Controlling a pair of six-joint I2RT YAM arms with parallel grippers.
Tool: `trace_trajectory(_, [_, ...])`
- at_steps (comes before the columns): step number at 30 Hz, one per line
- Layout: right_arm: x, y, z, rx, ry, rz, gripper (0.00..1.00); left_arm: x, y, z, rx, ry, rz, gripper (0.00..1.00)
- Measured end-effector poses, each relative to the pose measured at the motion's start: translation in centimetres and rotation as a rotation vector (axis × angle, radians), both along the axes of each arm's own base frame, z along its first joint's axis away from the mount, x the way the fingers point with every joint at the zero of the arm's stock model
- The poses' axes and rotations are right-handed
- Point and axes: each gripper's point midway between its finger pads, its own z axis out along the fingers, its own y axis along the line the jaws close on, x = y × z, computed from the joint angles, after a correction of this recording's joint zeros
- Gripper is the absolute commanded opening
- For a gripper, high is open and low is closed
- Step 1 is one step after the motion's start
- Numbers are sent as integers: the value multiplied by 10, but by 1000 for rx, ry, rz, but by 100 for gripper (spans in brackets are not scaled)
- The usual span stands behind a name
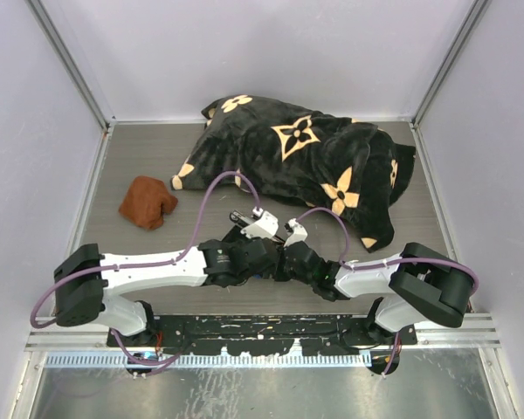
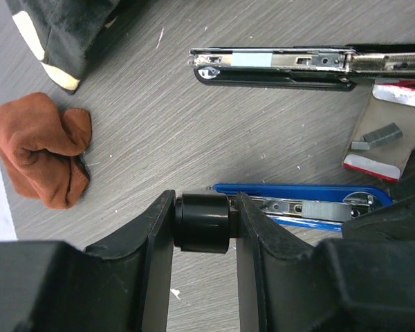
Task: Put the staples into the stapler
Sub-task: Close the stapler at the center of the board.
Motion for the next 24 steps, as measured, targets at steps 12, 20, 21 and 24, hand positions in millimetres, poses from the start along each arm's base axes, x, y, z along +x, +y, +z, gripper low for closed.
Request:
trace_trajectory(12, [0, 1, 1, 4, -3, 0, 56, -14, -19, -17, 190, -22, -26, 19])
trace_trajectory(20, [1, -4, 0, -2, -13, -12, 57, -16, -22, -18, 194, -19, -20, 40])
trace_trajectory(21, [1, -5, 1, -3, -17, -15, 57, -16, -22, -18, 192, -18, -21, 42])
trace_trajectory(24, [2, -11, 6, -6, -34, -29, 58, -22, -33, -24, 131, 22, -29, 48])
